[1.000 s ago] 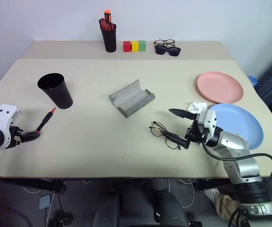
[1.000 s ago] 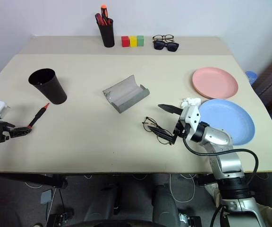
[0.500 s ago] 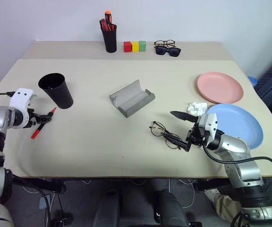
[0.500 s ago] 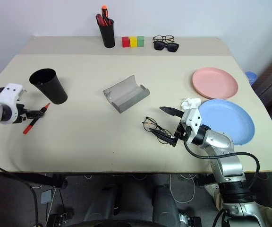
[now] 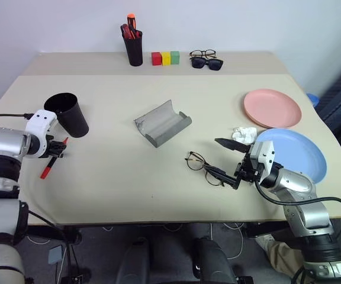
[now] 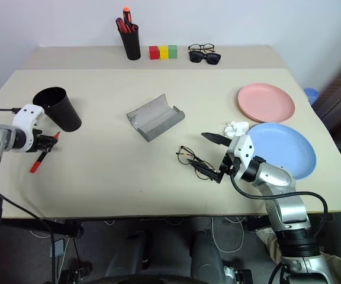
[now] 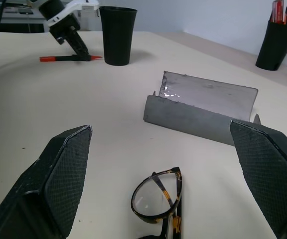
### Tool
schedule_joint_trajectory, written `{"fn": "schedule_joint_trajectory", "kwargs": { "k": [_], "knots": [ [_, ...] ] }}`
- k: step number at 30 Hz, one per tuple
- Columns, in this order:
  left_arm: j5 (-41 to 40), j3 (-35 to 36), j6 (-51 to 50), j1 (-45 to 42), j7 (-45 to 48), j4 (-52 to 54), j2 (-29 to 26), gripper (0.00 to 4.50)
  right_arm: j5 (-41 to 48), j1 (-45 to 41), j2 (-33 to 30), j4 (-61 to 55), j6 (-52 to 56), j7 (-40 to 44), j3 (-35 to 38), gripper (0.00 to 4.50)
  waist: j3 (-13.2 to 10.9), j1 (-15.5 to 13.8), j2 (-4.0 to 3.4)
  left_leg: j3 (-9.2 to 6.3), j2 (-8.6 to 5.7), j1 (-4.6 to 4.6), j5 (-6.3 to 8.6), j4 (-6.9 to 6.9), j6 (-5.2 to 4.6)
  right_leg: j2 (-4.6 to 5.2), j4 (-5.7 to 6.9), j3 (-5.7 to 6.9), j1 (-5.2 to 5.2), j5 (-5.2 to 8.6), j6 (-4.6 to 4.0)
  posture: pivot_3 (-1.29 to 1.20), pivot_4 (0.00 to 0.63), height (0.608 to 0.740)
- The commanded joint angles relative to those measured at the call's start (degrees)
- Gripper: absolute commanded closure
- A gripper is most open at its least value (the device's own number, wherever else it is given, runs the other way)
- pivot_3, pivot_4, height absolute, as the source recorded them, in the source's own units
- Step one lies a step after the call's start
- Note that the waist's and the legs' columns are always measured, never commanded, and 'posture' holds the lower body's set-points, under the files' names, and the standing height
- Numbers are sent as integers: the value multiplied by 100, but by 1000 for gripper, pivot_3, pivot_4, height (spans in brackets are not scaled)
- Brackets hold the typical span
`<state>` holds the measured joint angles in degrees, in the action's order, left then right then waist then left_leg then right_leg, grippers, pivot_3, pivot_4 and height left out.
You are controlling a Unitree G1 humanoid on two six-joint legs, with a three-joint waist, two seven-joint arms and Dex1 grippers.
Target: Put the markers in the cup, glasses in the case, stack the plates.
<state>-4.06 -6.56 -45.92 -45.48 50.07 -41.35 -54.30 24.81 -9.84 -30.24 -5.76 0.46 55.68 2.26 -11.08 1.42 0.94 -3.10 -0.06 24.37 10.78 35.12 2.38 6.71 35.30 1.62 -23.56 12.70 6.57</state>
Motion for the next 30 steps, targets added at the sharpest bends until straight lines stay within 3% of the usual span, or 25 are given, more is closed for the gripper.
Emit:
{"fn": "schedule_joint_trajectory", "kwargs": {
  "k": [1,4,6,8,10,12,14,17,25,30],
  "knots": [
    [-522,401,105,1225,990,1665,-631,4438,61,-73,-34,-196,-13,-15,104,0,-1,65,-2,2,1,0,0,-3,0,0,-1,-1,-3,2,-4,0,150,740],
    [-1510,1485,491,2872,1917,4075,-933,4438,60,-132,-30,-132,-7,15,106,0,-3,90,-5,4,5,4,1,-12,1,6,-10,-4,-9,9,-21,0,150,740],
    [-1824,1938,752,3553,2152,5085,-954,4438,54,-195,-16,-78,-16,24,107,0,-5,31,-4,6,11,10,2,-9,3,15,-16,-7,-9,10,-27,0,150,740],
    [-1900,2040,1111,3681,2069,5465,-797,4438,56,-266,18,-36,-26,-7,117,0,-5,-72,-5,11,32,13,12,-6,20,16,-28,-6,-11,3,-42,0,150,740],
    [-2068,2205,1515,3272,1438,5599,-127,4438,107,-315,47,-62,8,-74,167,0,-2,-122,-36,28,48,12,13,-3,22,16,-41,5,-24,2,-44,0,150,740],
    [-1946,2334,1839,2488,270,5403,740,4438,216,-336,59,-133,45,-82,226,0,0,-220,-56,57,67,12,14,-8,22,9,-81,17,-3,1,-39,0,150,740],
    [-1561,2460,2095,1671,-1106,4966,1537,4438,356,-357,72,-206,39,-17,280,0,-3,-251,-25,95,75,15,6,10,11,5,-82,24,40,-4,-31,0,150,740],
    [-982,2446,2863,940,-2302,4218,2130,4438,534,-495,109,-271,27,71,296,0,4,-193,-6,123,78,14,-3,20,-3,-2,-77,10,48,-30,11,0,150,740],
    [419,2237,4710,45,-4586,2237,2604,4438,719,-1152,317,-220,193,204,56,0,2,-97,-4,138,81,5,-3,15,-4,-6,-59,2,34,-42,40,0,150,740],
    [665,2221,5284,-195,-5244,1525,2563,4438,664,-1286,396,-159,220,220,-7,0,1,-113,1,138,81,7,-5,18,1,-5,-59,2,35,-43,38,0,150,740]
  ]
}}
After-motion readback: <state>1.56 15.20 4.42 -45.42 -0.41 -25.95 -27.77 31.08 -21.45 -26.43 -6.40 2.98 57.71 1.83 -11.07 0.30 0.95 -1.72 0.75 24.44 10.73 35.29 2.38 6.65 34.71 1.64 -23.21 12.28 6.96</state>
